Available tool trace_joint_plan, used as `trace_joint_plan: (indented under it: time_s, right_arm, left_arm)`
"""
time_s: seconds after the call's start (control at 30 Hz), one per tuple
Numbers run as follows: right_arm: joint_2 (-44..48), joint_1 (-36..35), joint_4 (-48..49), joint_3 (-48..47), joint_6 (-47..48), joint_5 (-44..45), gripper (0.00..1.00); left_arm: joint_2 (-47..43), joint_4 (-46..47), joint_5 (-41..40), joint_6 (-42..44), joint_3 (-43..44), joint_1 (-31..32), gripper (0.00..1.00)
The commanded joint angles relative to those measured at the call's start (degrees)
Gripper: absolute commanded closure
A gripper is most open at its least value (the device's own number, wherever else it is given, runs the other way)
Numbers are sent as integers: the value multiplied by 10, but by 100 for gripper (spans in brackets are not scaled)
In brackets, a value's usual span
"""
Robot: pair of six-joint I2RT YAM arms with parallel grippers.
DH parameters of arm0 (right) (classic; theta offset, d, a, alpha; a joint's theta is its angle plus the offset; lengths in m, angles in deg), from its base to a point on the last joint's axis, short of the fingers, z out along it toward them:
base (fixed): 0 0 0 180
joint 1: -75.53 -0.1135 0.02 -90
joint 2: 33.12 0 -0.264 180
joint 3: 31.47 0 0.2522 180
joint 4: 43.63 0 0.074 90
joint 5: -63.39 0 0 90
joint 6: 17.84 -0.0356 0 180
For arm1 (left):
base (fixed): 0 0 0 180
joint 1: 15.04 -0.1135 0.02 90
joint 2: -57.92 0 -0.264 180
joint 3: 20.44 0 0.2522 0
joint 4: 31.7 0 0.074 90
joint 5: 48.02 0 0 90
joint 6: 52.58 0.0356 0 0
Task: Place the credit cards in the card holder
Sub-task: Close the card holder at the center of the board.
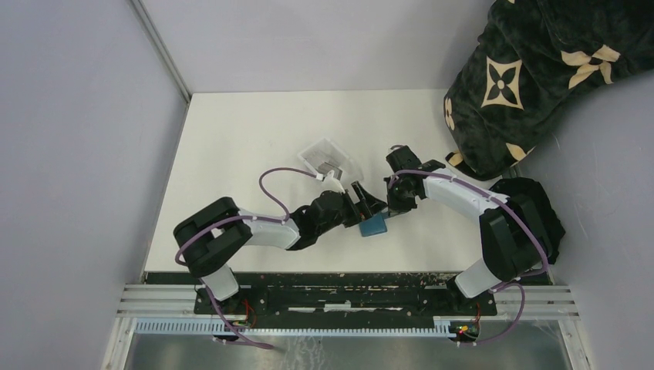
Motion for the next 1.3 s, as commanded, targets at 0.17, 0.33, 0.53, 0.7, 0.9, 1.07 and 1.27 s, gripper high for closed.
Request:
trace_joint_plan:
  time_s: [0.17,0.33,0.53,0.7,0.9,1.07,1.27]
  right_arm:
    - [-6,-5,12,-30,5,-2,99]
    - [-3,-7,6,-36,6,3,99]
    - [-3,-17,-6,-54,6,8,99]
    - [-7,-28,-19,-70,10,16,99]
    - [-11,-37,-27,-75,14,22,99]
    - [-13,-43,-31,-74,16,26,99]
    - [-14,-47,-39,-77,21,37,99]
  left_arm:
    - [-52,8,-20,52,-11,1,1]
    - [-67,-20,-37,55,-42,2,1]
    - [-70,-44,-51,62,-59,1,3]
    - [-59,-66,-57,70,-49,1,5]
    - [-53,-142,-84,70,-24,1,15]
    - [-42,-179,-100,62,-10,1,25]
    - [2,-205,-100,71,37,2,32]
